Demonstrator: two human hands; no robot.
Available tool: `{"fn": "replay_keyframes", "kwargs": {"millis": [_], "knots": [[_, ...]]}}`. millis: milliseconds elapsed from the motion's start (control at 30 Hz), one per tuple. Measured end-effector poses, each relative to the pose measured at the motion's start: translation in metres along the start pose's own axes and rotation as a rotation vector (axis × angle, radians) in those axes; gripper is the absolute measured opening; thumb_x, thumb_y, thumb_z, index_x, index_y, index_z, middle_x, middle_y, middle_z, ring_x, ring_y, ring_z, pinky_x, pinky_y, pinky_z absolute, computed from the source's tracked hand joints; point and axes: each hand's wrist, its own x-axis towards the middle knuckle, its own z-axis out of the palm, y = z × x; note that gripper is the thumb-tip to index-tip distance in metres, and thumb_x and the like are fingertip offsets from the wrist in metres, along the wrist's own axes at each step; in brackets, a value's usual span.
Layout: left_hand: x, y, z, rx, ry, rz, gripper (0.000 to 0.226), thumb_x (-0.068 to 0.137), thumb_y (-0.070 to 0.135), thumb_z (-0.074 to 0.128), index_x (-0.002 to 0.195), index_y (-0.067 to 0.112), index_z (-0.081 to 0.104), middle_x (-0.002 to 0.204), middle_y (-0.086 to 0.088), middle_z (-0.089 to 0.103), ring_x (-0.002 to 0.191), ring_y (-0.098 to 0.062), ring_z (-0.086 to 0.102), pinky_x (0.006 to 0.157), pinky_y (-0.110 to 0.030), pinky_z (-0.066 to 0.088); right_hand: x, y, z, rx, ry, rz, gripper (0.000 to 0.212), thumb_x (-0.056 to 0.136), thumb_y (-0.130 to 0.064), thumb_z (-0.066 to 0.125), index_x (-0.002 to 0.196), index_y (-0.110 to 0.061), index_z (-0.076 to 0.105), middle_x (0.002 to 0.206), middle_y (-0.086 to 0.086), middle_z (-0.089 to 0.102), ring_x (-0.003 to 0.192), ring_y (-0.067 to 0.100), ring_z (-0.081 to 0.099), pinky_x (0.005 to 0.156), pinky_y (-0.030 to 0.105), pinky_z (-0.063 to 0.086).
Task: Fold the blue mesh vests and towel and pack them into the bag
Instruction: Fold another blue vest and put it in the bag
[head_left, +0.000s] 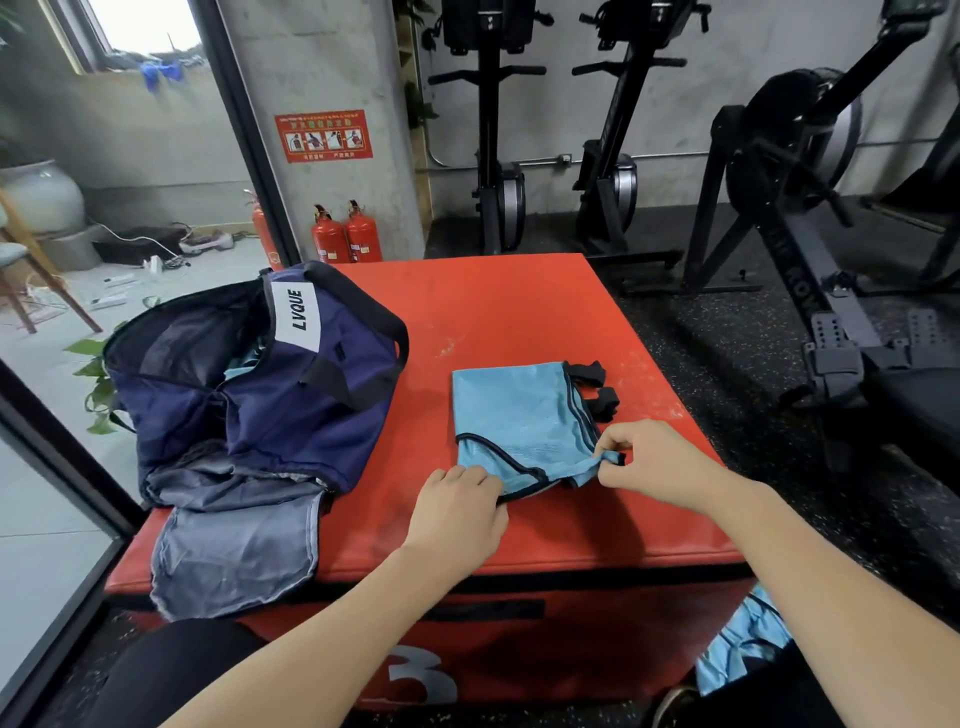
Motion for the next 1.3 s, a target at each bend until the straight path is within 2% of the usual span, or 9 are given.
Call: {"fn": "replay_keyframes", "kwargs": {"millis": [133,267,433,567,767,900,1033,1167,1300], "knots": [[0.0,-0.009,-0.014,-0.304,0.092,-0.029,0.007,0.084,0.021,0.057,0.081,0.019,0.063,0.074,0.008,0.06,0.07,-0.018,0.058,0.063,-0.029,0.039,0.002,0.0,-0.008,0.021,0.04,0.026,0.005,0.075,-0.021,0.069,0.072,-0.021,0.065,0.059,-0.005,0.057,0.053,0.009,0.036,0.054,0.028,0.032],[-0.003,-0.012,-0.035,-0.711,0.076,-0.181,0.009,0.09,0.017,0.062,0.089,0.024,0.068,0.071,0.012,0.065,0.068,-0.005,0.059,0.062,-0.014,0.042,0.006,-0.003,-0.013,0.073,0.079,0.034,0.008,0.077,-0.015,0.064,0.074,-0.011,0.058,0.055,-0.01,0.045,0.052,0.01,0.034,0.053,0.028,0.028],[0.014,-0.015,-0.039,-0.859,0.17,-0.322,0.007,0.091,0.021,0.065,0.088,0.026,0.069,0.072,0.017,0.065,0.068,0.0,0.059,0.061,-0.01,0.042,0.027,-0.011,-0.004,0.086,0.266,0.055,0.003,0.082,-0.018,0.064,0.08,-0.018,0.063,0.069,0.001,0.062,0.061,0.012,0.048,0.06,0.034,0.038],[0.038,-0.016,-0.035,-0.942,0.209,-0.421,0.006,0.092,0.026,0.065,0.089,0.028,0.07,0.072,0.016,0.066,0.068,0.0,0.059,0.061,-0.013,0.043,0.052,-0.013,0.001,0.07,0.379,0.087,0.007,0.091,-0.019,0.061,0.095,-0.023,0.065,0.084,-0.003,0.068,0.072,0.009,0.057,0.06,0.021,0.041],[0.077,-0.027,-0.015,-0.907,0.259,-0.508,0.005,0.095,0.033,0.062,0.092,0.033,0.066,0.083,0.021,0.068,0.085,0.008,0.058,0.071,-0.007,0.042,0.091,-0.01,0.007,0.071,0.456,0.1,0.014,0.099,-0.016,0.051,0.103,-0.024,0.062,0.085,0.0,0.065,0.066,0.011,0.055,0.052,0.013,0.04],[0.09,-0.031,-0.001,-0.913,0.193,-0.593,0.021,0.094,0.037,0.063,0.089,0.017,0.063,0.08,0.0,0.066,0.07,-0.008,0.055,0.062,-0.013,0.041,0.109,-0.007,0.023,-0.021,0.467,0.142,0.015,0.101,-0.011,0.044,0.105,-0.014,0.059,0.088,0.008,0.063,0.071,0.022,0.056,0.063,0.034,0.045],[0.094,-0.037,0.01,-0.891,0.071,-0.652,0.017,0.088,0.035,0.067,0.093,0.02,0.06,0.08,0.007,0.065,0.076,-0.012,0.061,0.06,-0.018,0.04,0.126,0.007,0.032,-0.135,0.428,0.247,0.021,0.102,-0.011,0.04,0.115,-0.011,0.056,0.096,0.01,0.061,0.081,0.028,0.058,0.067,0.035,0.043],[0.092,-0.046,0.024,-0.721,0.038,-0.59,0.028,0.094,0.027,0.056,0.076,0.005,0.051,0.059,0.001,0.048,0.06,-0.019,0.045,0.056,-0.032,0.032,0.135,0.02,0.03,-0.207,0.398,0.329,0.023,0.101,-0.011,0.037,0.117,-0.013,0.054,0.099,0.013,0.061,0.087,0.034,0.055,0.074,0.04,0.045],[0.094,-0.051,0.028,-0.632,0.071,-0.6,0.026,0.098,0.027,0.052,0.079,0.01,0.055,0.064,0.001,0.058,0.06,-0.012,0.048,0.054,-0.03,0.028,0.139,0.024,0.034,-0.356,0.391,0.292,0.019,0.103,-0.016,0.038,0.117,-0.017,0.052,0.093,0.007,0.055,0.08,0.032,0.048,0.07,0.039,0.039]]}}
